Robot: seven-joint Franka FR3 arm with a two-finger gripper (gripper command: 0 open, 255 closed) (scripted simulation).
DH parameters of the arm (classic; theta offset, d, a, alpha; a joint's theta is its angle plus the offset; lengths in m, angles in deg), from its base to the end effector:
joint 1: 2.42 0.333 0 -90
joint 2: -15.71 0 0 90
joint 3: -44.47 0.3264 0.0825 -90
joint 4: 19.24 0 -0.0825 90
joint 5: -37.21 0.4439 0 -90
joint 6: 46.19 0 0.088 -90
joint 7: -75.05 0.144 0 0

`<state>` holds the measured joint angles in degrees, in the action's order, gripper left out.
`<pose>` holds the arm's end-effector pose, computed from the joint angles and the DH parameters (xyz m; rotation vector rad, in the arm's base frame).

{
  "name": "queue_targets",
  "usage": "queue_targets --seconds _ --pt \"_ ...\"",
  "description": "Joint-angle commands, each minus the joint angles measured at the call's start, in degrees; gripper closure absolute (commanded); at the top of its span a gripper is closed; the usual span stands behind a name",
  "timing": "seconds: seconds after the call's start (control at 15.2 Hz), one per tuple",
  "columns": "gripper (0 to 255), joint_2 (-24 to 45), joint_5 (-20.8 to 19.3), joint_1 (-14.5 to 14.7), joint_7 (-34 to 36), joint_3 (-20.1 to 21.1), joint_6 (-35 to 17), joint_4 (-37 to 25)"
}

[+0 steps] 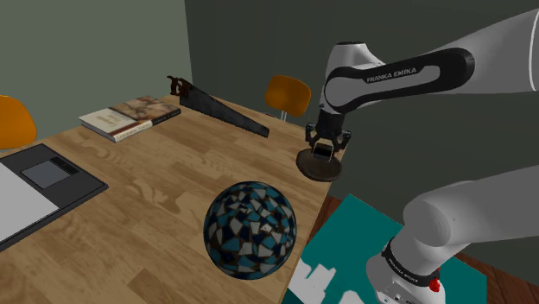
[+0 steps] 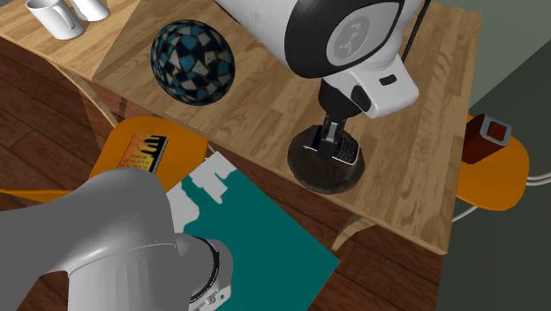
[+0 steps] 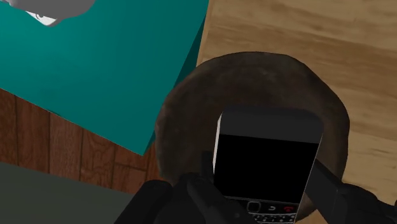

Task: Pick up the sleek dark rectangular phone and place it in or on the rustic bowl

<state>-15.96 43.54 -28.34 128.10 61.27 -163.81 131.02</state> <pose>0.4089 -0.0693 0.3594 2.5560 -1.7158 -0.0159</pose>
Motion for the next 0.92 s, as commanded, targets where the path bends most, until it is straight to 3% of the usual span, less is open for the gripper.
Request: queue_targets --seconds 0.0,0.33,0.79,0.86 --pt "255 0.64 0.07 0.00 0.11 0.24 -1.74 1.07" --pt "255 2.51 0.14 -0.07 0.42 0.84 -5.78 3.26" --pt "255 2.51 0.14 -0.07 0.42 0.84 -5.78 3.26" --pt "0 2.52 0.13 -0.07 0.42 0.83 -5.78 3.25"
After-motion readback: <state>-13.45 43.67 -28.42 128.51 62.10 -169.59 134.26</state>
